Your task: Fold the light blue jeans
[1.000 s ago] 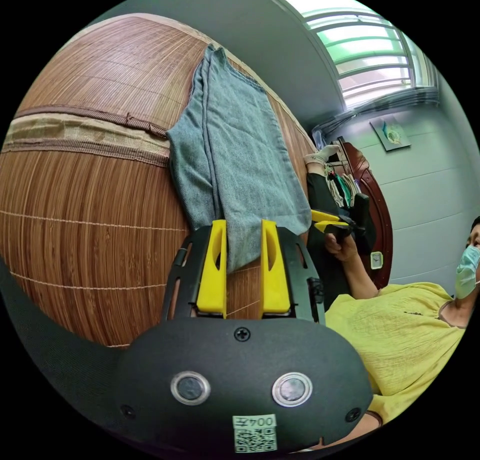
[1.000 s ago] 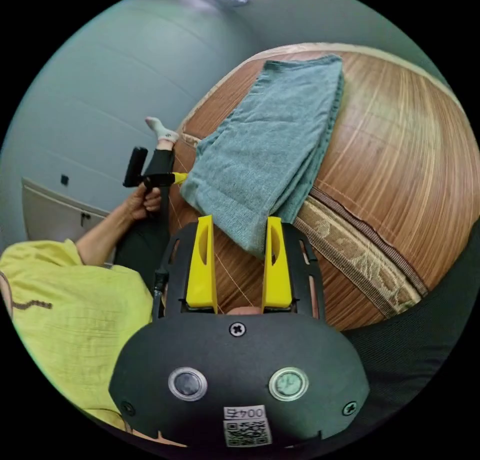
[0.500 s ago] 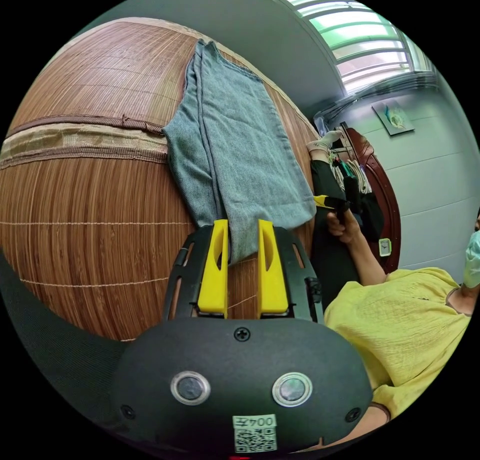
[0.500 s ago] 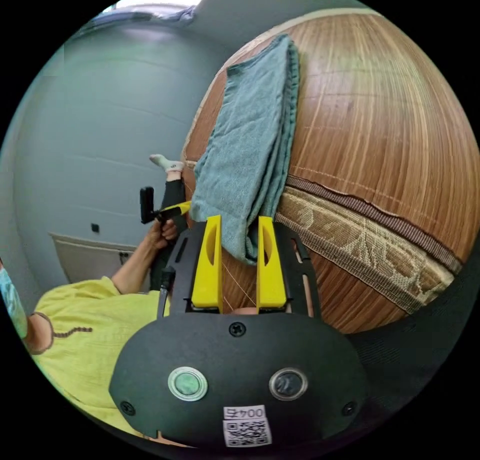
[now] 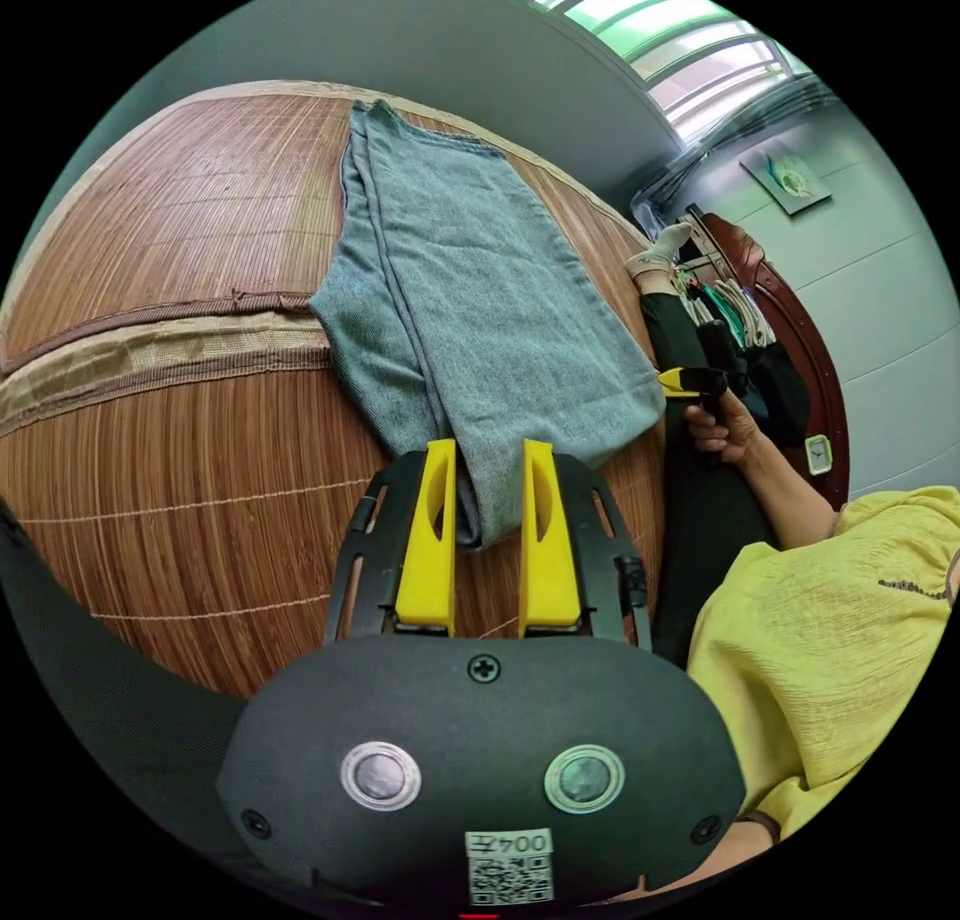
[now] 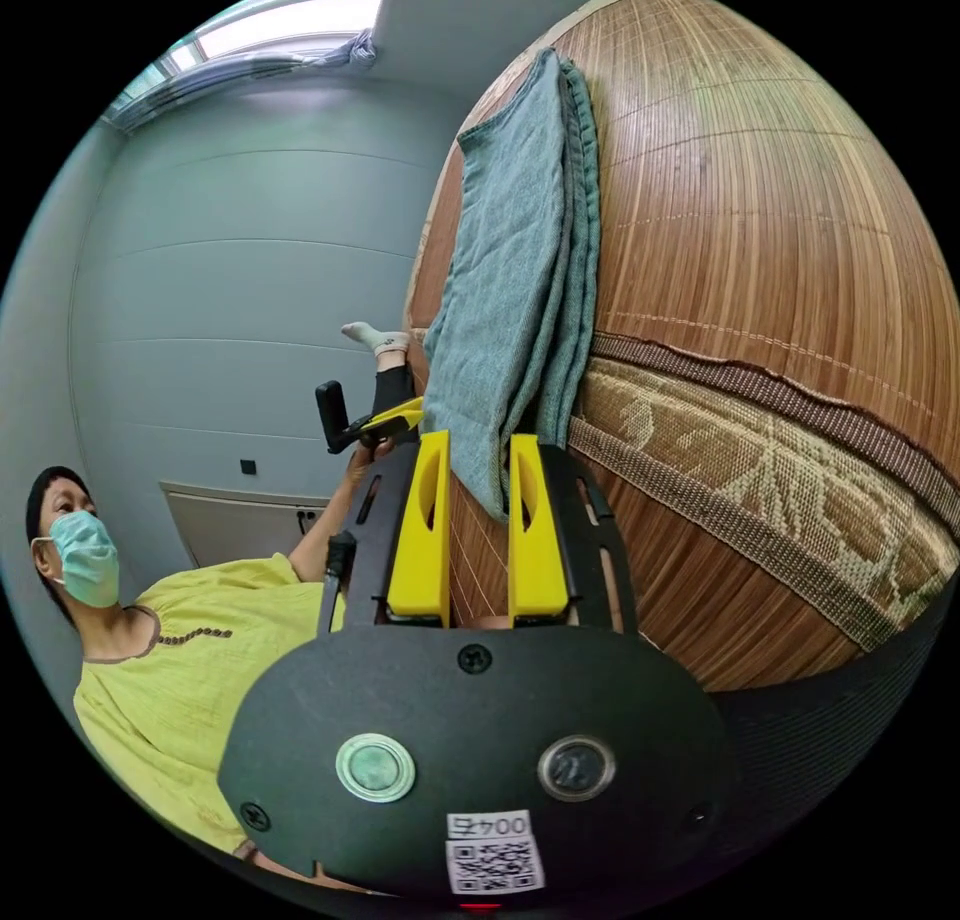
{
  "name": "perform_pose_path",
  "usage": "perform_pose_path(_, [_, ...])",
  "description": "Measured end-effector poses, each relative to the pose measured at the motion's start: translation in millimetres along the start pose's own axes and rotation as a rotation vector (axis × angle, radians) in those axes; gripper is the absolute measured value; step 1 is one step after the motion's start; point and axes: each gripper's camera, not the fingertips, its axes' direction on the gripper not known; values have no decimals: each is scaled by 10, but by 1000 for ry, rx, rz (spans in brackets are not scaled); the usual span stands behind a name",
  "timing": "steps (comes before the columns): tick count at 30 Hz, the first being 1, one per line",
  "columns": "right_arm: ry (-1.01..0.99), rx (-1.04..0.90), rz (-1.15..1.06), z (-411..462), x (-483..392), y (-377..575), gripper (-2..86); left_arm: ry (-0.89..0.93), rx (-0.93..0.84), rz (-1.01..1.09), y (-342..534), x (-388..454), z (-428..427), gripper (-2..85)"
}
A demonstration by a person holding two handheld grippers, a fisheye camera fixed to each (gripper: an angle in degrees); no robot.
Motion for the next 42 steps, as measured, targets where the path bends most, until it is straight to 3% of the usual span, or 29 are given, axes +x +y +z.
perform_pose_path(10, [-96,23,-34,-96,66,-64,86,207,15,-72,63,-294,-41,89])
perform_pose_path(14, [-44,5,-4,-92,95,-145,83,293,16,-129,-1,-495,13,81])
perform_pose_path(19, [-3,-21,28,-117,93,-109,83,265,-33,-161,59,-522,-6,75])
perform_pose_path(26, [-23,-28,15,-113,67,-122,79,-9,21,-41,-1,-241,-209,113])
perform_pose_path(35, [-6,-18,4,-94,-29,-105,76,118,58,-66,-64,-560,-244,109])
perform_pose_path(42, [-19,-19,9,-59,-105,-87,76,265,-34,-101,2,-658,-162,102])
